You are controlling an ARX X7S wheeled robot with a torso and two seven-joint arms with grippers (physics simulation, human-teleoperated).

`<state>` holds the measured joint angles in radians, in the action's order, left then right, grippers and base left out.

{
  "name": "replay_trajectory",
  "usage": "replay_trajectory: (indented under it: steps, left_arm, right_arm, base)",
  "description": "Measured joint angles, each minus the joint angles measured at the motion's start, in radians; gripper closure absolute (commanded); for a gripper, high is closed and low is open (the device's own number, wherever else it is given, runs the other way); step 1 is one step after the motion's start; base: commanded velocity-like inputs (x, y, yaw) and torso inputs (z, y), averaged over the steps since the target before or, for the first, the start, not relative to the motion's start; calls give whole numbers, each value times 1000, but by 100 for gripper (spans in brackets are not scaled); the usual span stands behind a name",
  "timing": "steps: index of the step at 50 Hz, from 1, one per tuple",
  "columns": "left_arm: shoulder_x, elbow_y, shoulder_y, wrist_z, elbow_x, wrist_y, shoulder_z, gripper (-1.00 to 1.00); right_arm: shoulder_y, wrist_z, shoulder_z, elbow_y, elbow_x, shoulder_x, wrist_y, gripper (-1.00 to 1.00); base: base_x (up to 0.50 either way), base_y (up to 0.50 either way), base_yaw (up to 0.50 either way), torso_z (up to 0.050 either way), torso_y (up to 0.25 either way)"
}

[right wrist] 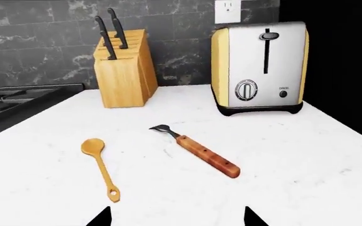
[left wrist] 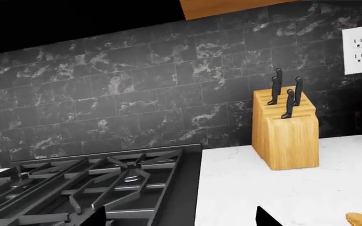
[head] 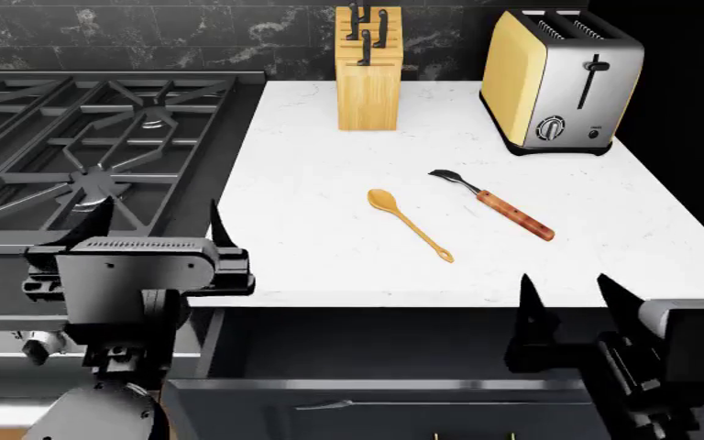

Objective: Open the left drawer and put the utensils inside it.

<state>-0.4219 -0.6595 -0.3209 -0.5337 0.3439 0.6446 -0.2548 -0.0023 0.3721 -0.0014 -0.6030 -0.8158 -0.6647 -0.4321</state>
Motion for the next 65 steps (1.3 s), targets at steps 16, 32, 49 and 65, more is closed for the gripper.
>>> replay_trajectory:
  steps: [16, 32, 49, 65]
  left_arm:
    - [24, 173, -129, 22, -29, 34, -60, -100]
    - [19, 217, -183, 23, -42, 75, -82, -100]
    - [7, 205, -201, 16, -44, 108, -87, -100]
    - [-1, 189, -237, 13, -34, 163, -86, -100]
  right_arm:
    - [162, 61, -49, 73, 17, -45, -129, -100]
    - [177, 75, -49, 86, 19, -66, -154, -100]
    - [166, 77, -49, 67, 5, -84, -170, -100]
    - [223, 125, 6, 16, -118, -145, -265, -100]
  base:
    - [5, 0, 0, 0, 0]
    - [152, 0, 0, 0, 0]
    - [158, 0, 0, 0, 0]
    - [157, 0, 0, 0, 0]
